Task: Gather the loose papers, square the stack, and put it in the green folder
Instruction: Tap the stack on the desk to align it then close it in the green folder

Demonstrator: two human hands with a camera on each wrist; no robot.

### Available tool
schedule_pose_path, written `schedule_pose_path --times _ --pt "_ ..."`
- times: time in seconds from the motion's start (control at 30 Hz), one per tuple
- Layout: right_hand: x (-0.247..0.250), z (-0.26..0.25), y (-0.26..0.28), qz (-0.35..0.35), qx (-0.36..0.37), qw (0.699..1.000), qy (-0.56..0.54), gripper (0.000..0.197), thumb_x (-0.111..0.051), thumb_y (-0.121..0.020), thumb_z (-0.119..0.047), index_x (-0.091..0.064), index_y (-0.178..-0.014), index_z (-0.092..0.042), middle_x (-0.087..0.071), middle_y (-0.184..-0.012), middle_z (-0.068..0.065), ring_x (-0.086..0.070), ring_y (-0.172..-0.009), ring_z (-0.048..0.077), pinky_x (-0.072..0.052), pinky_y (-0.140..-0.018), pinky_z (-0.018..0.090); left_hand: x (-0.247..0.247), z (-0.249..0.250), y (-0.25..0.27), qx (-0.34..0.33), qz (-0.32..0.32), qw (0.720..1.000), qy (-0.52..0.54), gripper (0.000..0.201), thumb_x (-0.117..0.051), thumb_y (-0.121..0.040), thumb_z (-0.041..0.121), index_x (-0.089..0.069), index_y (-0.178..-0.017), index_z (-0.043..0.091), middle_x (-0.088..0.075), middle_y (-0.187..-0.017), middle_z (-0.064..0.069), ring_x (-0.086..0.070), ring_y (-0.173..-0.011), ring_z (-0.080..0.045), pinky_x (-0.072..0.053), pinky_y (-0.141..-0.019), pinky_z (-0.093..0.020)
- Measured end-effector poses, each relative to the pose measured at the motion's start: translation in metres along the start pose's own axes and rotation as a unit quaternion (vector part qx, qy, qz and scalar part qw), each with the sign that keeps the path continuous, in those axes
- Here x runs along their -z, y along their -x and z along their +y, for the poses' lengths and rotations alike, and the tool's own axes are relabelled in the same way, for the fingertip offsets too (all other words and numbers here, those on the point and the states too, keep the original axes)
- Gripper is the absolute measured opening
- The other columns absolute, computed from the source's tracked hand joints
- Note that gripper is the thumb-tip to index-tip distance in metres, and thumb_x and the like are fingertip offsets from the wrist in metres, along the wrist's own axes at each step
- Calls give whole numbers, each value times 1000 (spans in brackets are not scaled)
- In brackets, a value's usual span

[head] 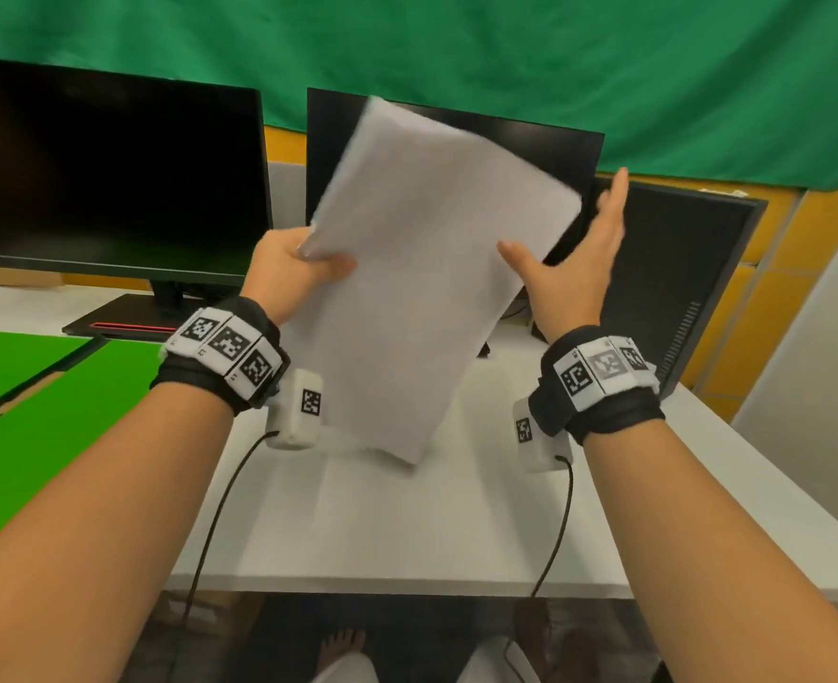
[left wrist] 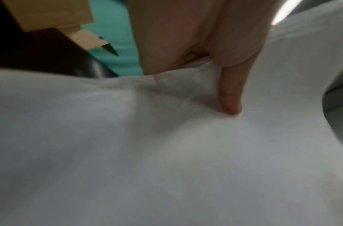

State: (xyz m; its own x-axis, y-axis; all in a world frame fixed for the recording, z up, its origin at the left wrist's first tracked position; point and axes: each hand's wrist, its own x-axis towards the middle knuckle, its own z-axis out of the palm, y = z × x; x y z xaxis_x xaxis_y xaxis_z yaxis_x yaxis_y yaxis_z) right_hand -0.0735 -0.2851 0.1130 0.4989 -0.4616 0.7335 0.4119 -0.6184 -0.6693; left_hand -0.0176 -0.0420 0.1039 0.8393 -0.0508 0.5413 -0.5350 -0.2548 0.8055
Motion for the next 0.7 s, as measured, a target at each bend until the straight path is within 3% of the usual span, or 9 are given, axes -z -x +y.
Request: schedule_pose_path --times 0.07,0.13,0.27,0.4,0.5,0.57,0.63,0.7 --pt "-3 10 7 -123 -111 974 -153 95 -77 -73 -20 -19 -147 -16 -41 -145 13 -51 -124 24 -43 -105 43 -2 -5 7 36 -4 994 107 17 -73 -74 8 -68 -87 17 -67 -86 -4 -64 -78 -19 -52 -76 -33" --pt "-7 15 15 -196 -167 949 -184 66 -73 -78 -14 -43 -136 -8 -59 -128 11 -62 -109 21 -51 -97 42 -9 -9 14 57 -19 985 160 27 -75 -70 11 -67 -95 17 -68 -94 -3 -66 -86 -21 -54 -79 -34" --pt "-11 22 24 -167 -177 954 -175 47 -73 -78 -20 -57 -122 -11 -66 -119 8 -64 -105 25 -52 -93 47 -18 -19 21 98 -33 977 187 43 -72 -75 10 -60 -116 8 -66 -110 -8 -64 -101 -26 -53 -88 -41" --pt "-10 29 35 -178 -180 952 -174 52 -73 -77 -18 -54 -125 -9 -63 -120 7 -62 -107 24 -53 -93 46 -15 -33 31 112 -67 974 187 79 -82 -58 26 -52 -129 10 -64 -122 -6 -62 -112 -24 -51 -95 -45" --pt "-7 25 37 -167 -166 957 -170 59 -74 -76 -18 -47 -128 -13 -59 -120 2 -59 -106 18 -53 -92 43 -14 -30 30 88 -51 980 169 73 -77 -70 19 -43 -134 13 -57 -132 -7 -57 -119 -25 -48 -98 -51" --pt "-6 17 32 -155 -133 965 -163 66 -74 -77 -18 -40 -133 -16 -54 -121 -1 -57 -106 14 -53 -92 37 -14 -22 26 61 -33 987 144 70 -73 -74 18 -40 -135 13 -54 -133 -7 -54 -121 -25 -47 -99 -52" --pt "-5 9 25 -129 -76 976 -160 77 -74 -76 -18 -30 -139 -19 -48 -123 -4 -53 -108 8 -51 -89 24 -14 -13 20 25 -8 994 110 72 -72 -76 17 -34 -137 16 -50 -134 -5 -51 -121 -22 -47 -100 -47" --pt "-2 1 17 -84 3 986 -143 88 -75 -75 -19 -20 -143 -24 -45 -124 -1 -51 -110 10 -49 -87 16 -13 -4 15 -32 17 995 92 91 -73 -75 17 -16 -145 22 -39 -143 -5 -45 -126 -18 -45 -102 -38"
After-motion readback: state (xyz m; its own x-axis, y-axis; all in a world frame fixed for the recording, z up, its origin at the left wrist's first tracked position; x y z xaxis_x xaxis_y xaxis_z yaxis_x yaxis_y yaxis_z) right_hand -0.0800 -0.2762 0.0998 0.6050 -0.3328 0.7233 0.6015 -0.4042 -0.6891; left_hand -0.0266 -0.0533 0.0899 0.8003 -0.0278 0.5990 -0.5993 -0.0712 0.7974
